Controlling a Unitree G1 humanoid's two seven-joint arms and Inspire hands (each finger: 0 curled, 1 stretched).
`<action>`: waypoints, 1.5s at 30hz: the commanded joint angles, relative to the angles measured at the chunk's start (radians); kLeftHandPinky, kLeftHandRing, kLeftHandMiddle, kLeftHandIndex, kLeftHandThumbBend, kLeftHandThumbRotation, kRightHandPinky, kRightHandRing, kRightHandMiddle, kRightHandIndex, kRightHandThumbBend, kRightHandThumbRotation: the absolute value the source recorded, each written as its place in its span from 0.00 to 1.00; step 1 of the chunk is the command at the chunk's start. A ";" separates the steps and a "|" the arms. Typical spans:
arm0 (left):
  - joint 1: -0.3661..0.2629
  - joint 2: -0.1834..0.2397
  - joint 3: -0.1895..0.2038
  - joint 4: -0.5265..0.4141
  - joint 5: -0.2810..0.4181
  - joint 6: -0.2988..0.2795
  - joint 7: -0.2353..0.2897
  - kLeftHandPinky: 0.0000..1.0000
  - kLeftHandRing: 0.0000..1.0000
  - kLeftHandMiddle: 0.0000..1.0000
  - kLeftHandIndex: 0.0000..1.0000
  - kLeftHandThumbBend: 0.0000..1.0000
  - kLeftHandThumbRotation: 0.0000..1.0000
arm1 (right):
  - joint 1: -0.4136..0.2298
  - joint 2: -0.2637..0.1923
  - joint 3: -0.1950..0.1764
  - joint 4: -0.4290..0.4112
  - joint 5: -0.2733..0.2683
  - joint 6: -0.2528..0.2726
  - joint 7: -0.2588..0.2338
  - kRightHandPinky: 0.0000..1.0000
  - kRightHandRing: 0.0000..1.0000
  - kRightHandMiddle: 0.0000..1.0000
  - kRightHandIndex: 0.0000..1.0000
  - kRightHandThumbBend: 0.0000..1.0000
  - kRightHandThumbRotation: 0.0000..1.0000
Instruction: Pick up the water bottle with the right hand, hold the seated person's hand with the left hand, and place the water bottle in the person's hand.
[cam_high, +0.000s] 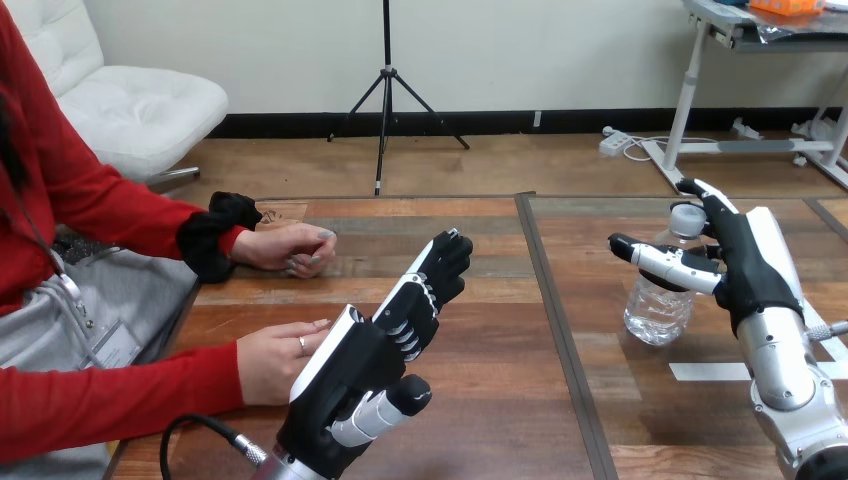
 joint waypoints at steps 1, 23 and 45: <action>-0.039 0.011 0.020 -0.046 -0.028 -0.009 -0.011 0.99 1.00 1.00 1.00 1.00 0.82 | -0.025 0.018 -0.016 -0.003 0.015 -0.009 -0.005 0.75 0.84 0.85 0.91 1.00 0.47; -0.030 0.018 0.039 -0.059 -0.042 -0.010 -0.032 0.98 1.00 1.00 1.00 1.00 0.81 | -0.007 0.042 -0.016 0.020 0.009 0.034 -0.024 0.75 0.82 0.84 0.91 1.00 0.47; -0.008 0.031 0.041 -0.108 -0.072 0.025 -0.058 0.98 1.00 1.00 1.00 1.00 0.80 | 0.012 0.078 -0.033 0.044 0.026 0.057 -0.008 0.74 0.82 0.84 0.91 1.00 0.39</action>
